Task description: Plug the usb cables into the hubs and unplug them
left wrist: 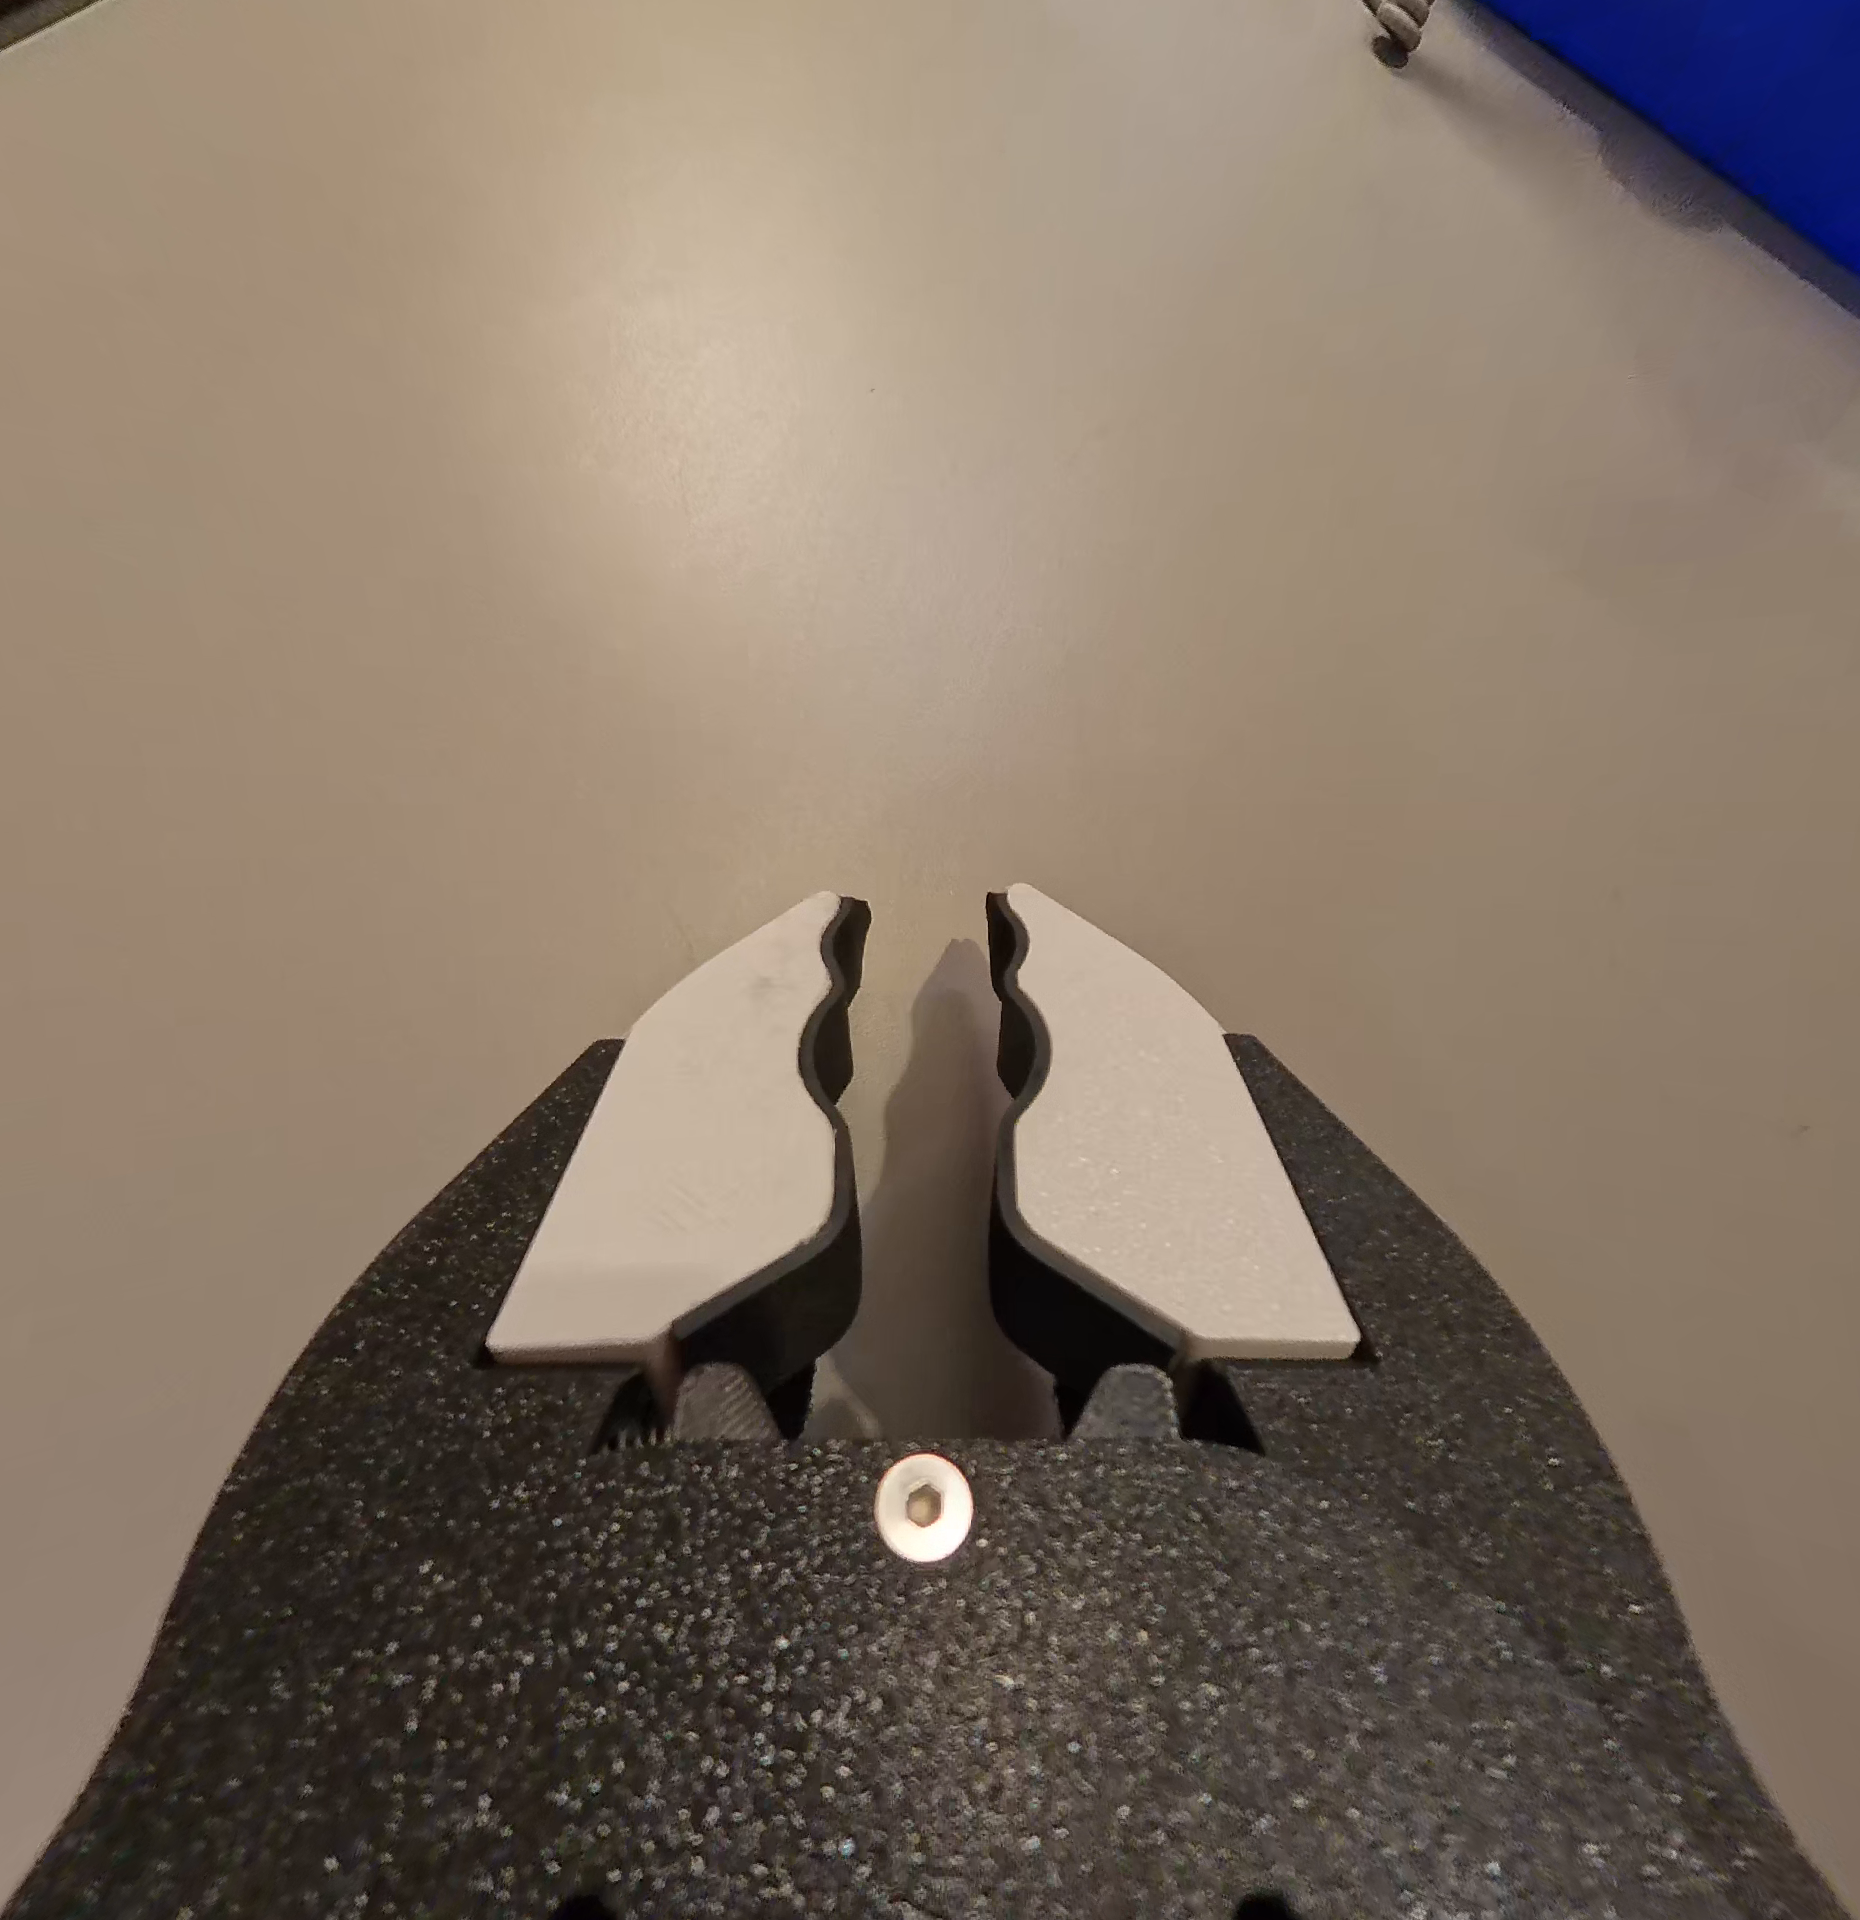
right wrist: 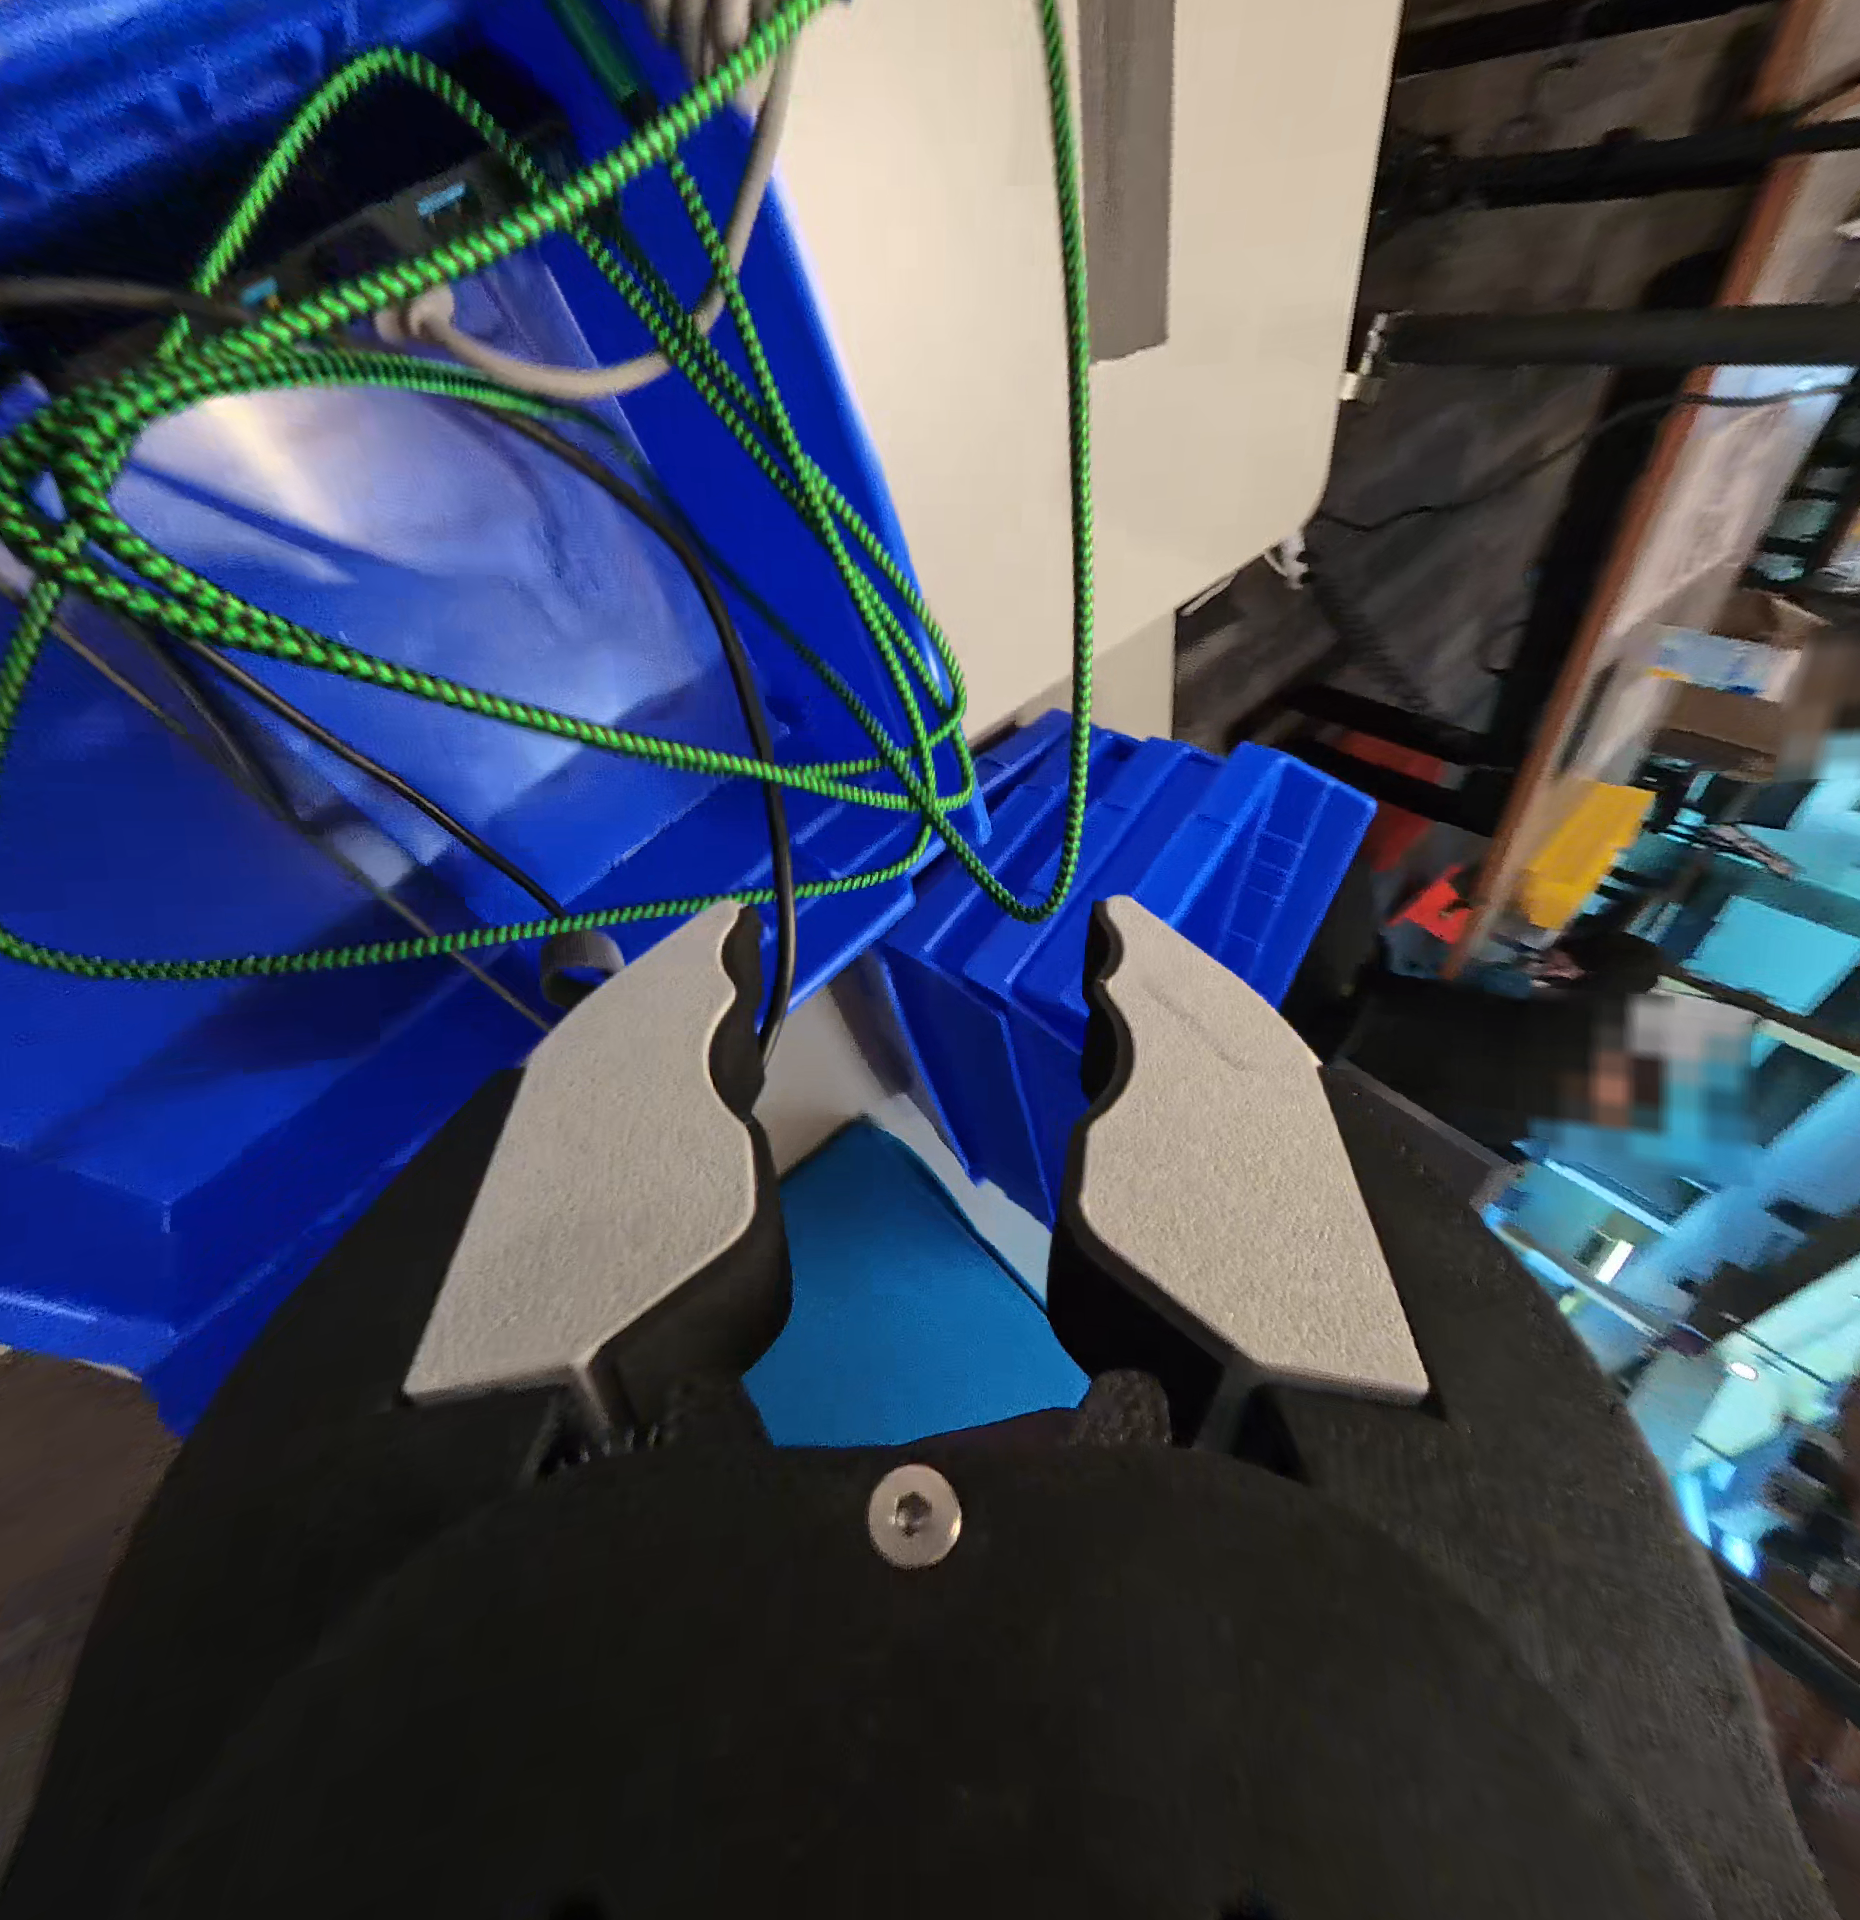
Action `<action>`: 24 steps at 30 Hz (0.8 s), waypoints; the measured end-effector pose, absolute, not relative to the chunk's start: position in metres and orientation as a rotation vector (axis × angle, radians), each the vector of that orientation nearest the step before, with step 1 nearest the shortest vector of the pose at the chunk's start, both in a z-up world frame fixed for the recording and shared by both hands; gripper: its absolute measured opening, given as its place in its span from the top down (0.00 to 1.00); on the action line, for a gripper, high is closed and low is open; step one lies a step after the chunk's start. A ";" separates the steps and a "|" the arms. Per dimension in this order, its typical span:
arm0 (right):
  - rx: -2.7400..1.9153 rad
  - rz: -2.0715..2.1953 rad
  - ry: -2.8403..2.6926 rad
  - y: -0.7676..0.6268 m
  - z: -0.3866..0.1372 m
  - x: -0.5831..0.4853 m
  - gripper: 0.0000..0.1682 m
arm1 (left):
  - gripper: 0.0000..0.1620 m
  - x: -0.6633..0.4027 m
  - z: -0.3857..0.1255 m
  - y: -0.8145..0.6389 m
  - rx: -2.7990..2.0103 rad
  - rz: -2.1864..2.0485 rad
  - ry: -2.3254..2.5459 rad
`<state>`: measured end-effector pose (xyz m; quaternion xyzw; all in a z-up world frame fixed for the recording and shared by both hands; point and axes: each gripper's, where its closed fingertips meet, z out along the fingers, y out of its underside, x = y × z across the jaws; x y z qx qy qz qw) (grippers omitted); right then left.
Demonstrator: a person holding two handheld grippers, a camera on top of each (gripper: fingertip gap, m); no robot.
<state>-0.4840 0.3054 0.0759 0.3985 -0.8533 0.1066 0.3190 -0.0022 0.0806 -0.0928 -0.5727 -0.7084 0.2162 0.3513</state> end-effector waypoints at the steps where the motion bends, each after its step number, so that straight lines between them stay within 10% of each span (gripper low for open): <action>1: 1.041 0.272 -2.218 0.313 0.077 -0.485 0.64 | 0.85 -0.002 -0.093 0.081 -1.485 0.558 -1.835; 12: 1.301 0.177 -1.807 0.364 0.024 -0.468 0.44 | 0.85 -0.004 -0.096 0.082 -1.504 0.557 -1.844; 20: 1.522 0.191 -1.868 0.326 -0.004 -0.429 0.89 | 0.85 -0.003 -0.096 0.082 -1.496 0.558 -1.842; 24: 1.510 0.092 -1.966 0.314 -0.014 -0.446 0.92 | 0.85 -0.003 -0.095 0.082 -1.489 0.552 -1.839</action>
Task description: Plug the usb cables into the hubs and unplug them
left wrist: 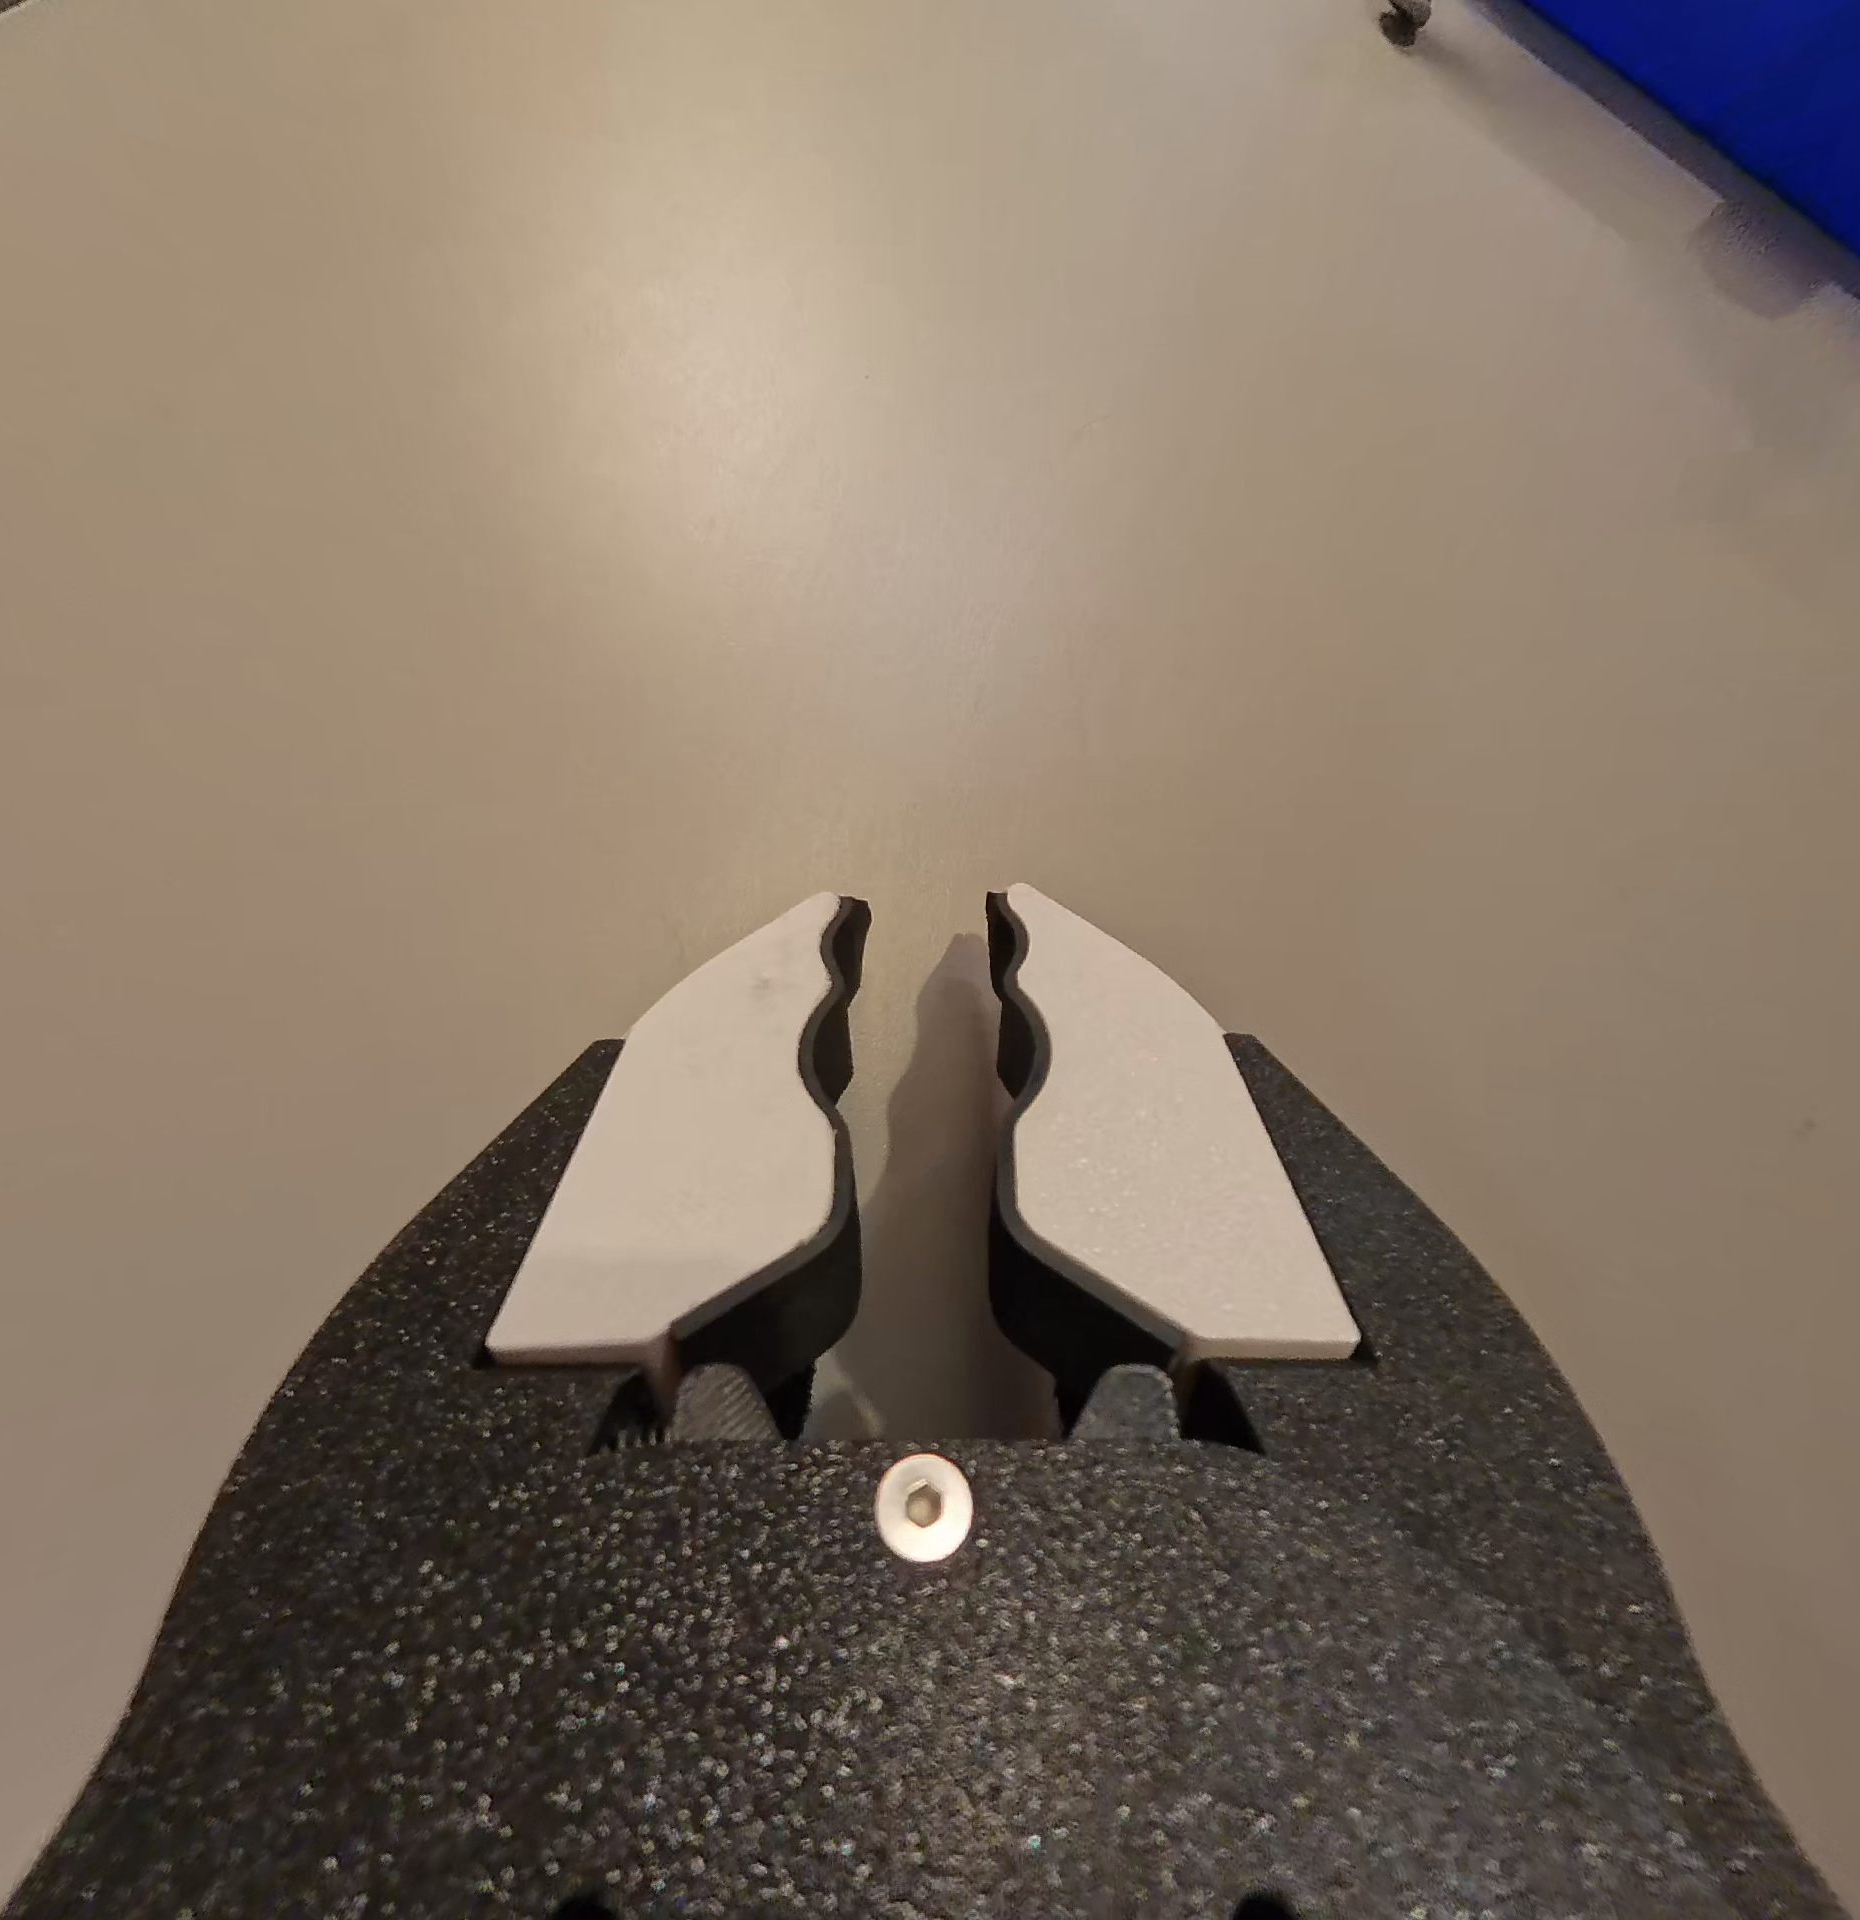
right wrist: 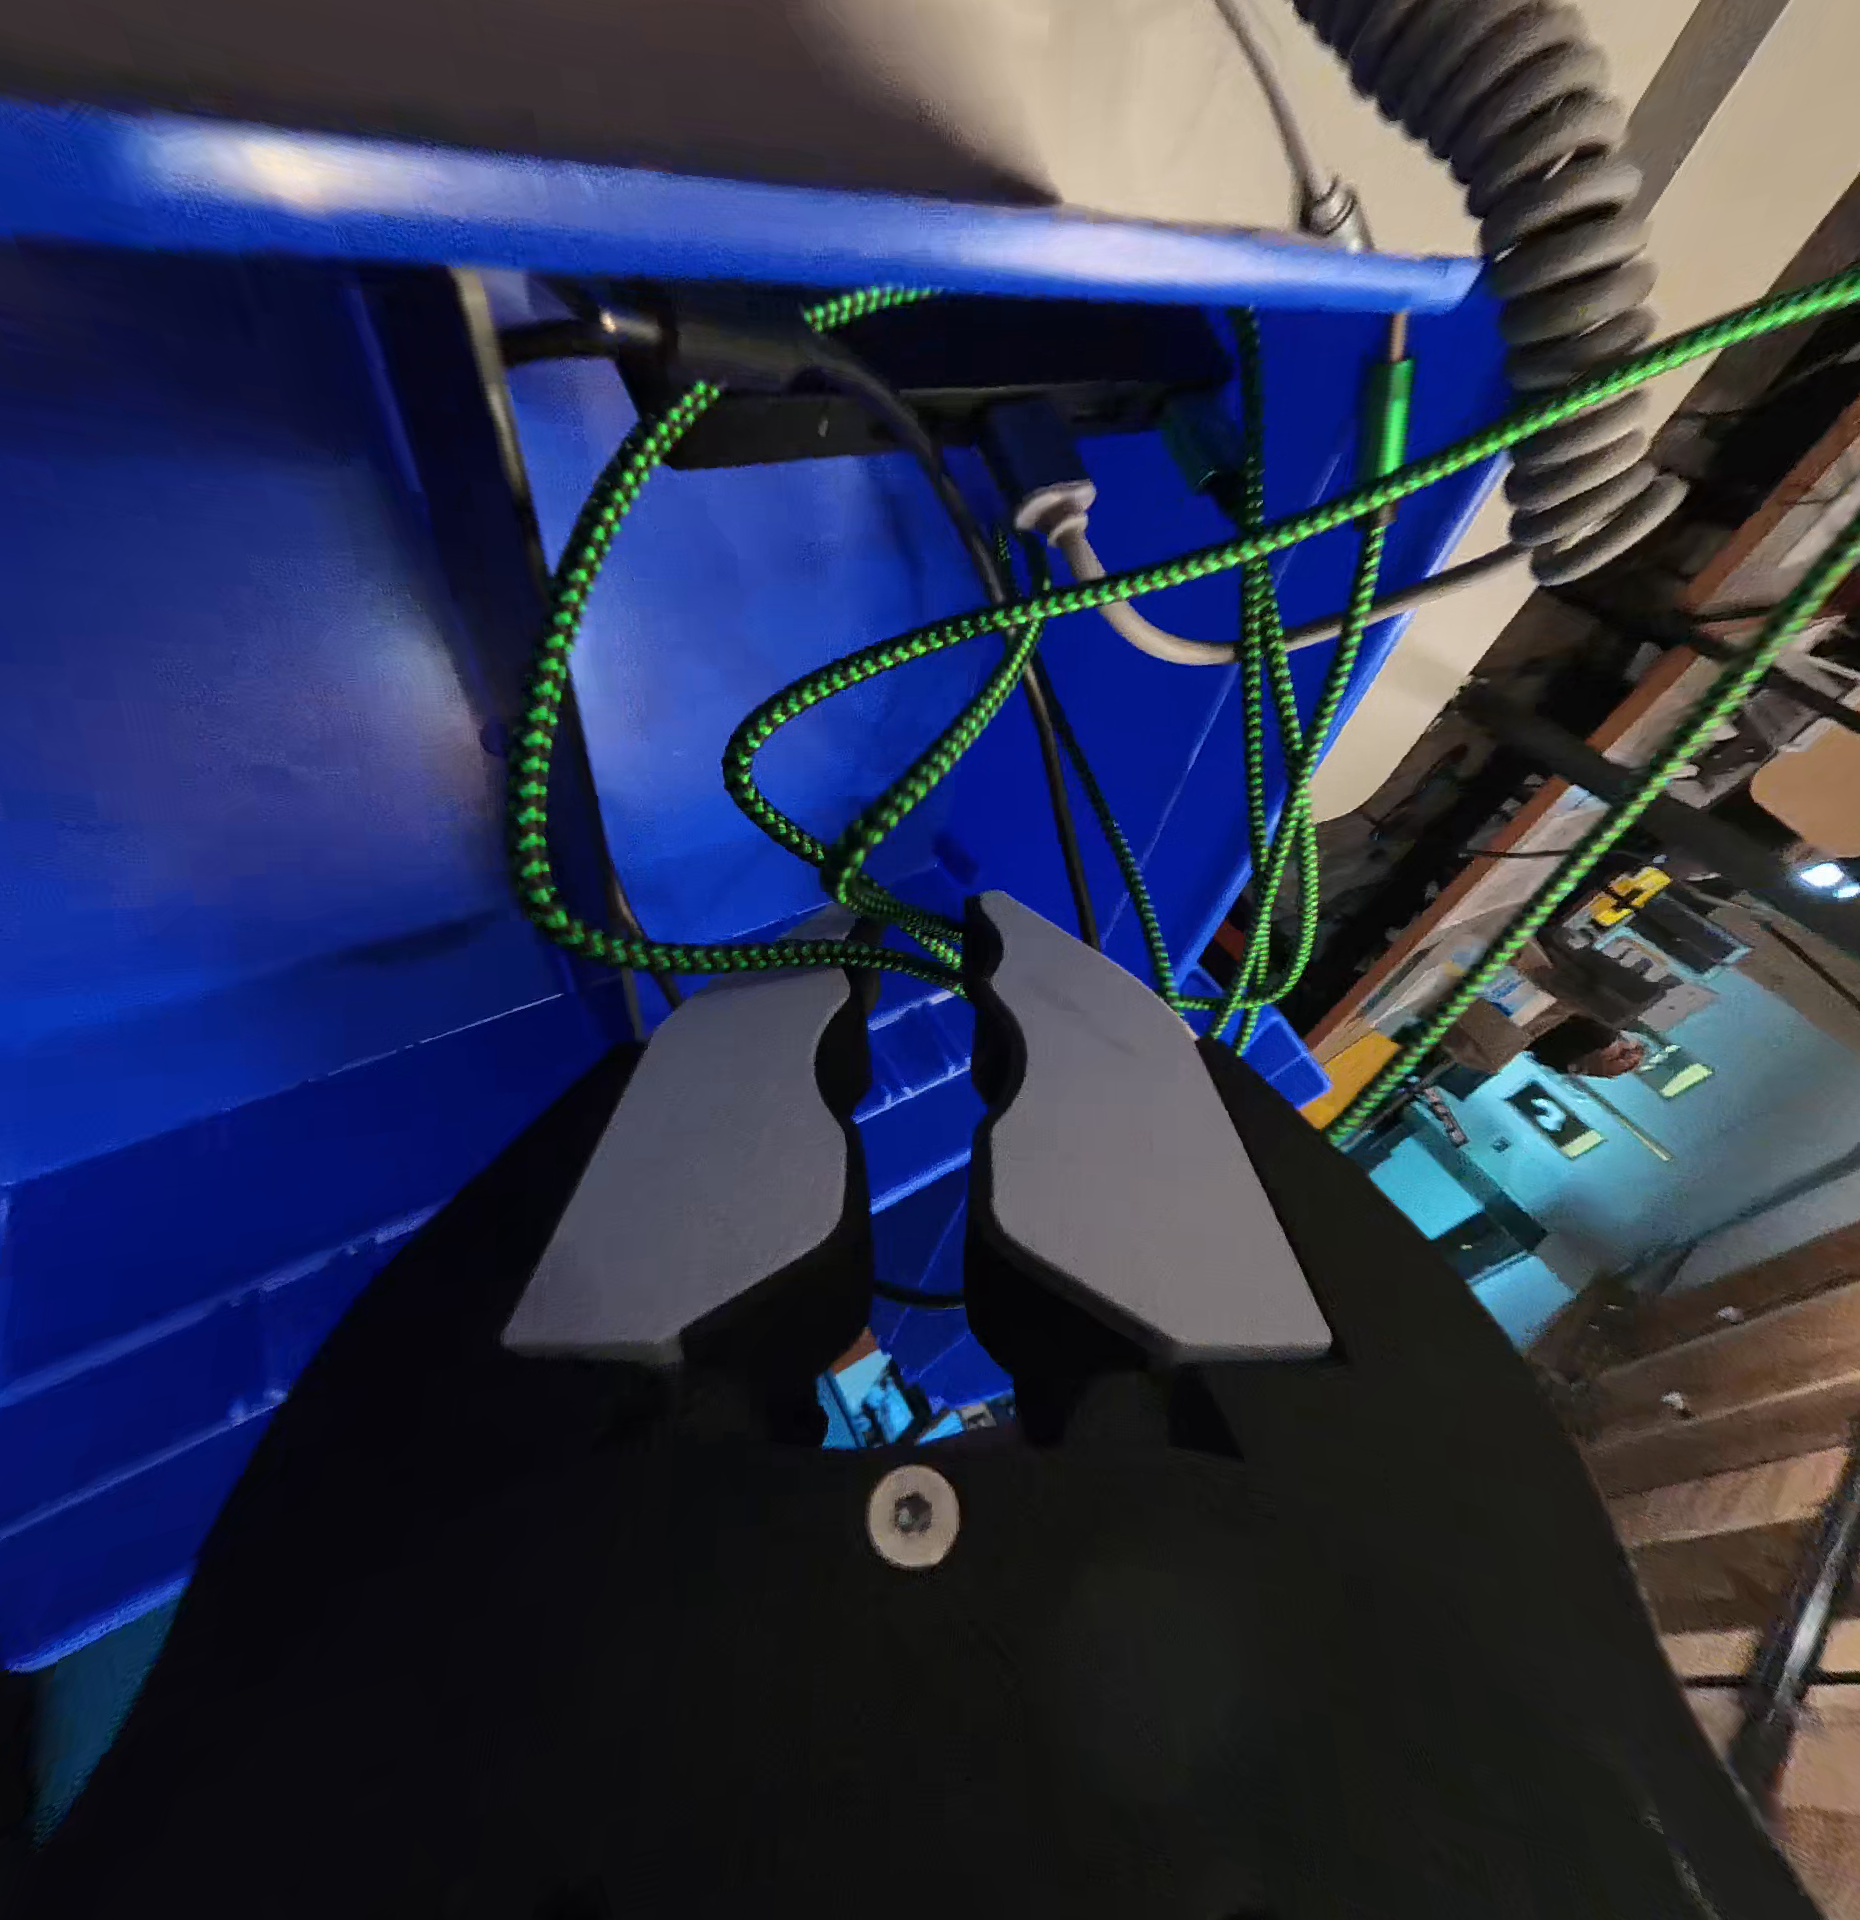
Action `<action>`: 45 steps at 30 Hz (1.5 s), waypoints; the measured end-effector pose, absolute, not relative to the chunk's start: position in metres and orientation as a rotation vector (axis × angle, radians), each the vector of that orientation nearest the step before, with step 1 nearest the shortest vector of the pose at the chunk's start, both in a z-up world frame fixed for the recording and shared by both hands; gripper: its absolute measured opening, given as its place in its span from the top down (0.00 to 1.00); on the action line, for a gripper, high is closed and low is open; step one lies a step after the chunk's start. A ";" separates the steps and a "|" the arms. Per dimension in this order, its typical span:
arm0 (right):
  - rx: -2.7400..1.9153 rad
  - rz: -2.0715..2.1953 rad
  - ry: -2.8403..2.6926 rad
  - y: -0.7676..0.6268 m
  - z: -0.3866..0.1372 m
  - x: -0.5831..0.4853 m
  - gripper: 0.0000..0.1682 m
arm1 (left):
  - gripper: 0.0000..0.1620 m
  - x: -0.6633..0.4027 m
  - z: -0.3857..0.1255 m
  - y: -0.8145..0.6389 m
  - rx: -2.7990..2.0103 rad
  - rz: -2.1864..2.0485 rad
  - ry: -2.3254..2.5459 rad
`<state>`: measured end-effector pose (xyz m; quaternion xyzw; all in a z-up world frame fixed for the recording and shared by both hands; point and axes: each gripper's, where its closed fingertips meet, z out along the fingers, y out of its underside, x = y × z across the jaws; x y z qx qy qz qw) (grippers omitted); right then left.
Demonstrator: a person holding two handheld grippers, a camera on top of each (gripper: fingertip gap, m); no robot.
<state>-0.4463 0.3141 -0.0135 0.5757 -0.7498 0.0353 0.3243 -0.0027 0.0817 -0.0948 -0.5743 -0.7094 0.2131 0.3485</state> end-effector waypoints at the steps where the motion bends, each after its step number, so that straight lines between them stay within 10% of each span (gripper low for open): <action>1: 1.487 0.079 -2.016 0.312 -0.018 -0.451 0.92 | 0.85 -0.003 -0.095 0.082 -1.490 0.551 -1.838; 17: 1.268 -0.099 -2.403 0.309 -0.002 -0.469 0.72 | 0.85 -0.002 -0.095 0.084 -1.497 0.537 -1.827; 27: 1.296 0.221 -2.253 0.247 0.062 -0.430 0.78 | 0.85 -0.003 -0.096 0.085 -1.508 0.532 -1.832; 39: 1.378 -0.822 -2.148 0.180 -0.061 -0.391 0.72 | 0.85 -0.002 -0.095 0.085 -1.504 0.529 -1.823; 45: 1.318 -1.061 -2.025 0.193 -0.067 -0.419 0.90 | 0.85 -0.002 -0.095 0.086 -1.502 0.513 -1.812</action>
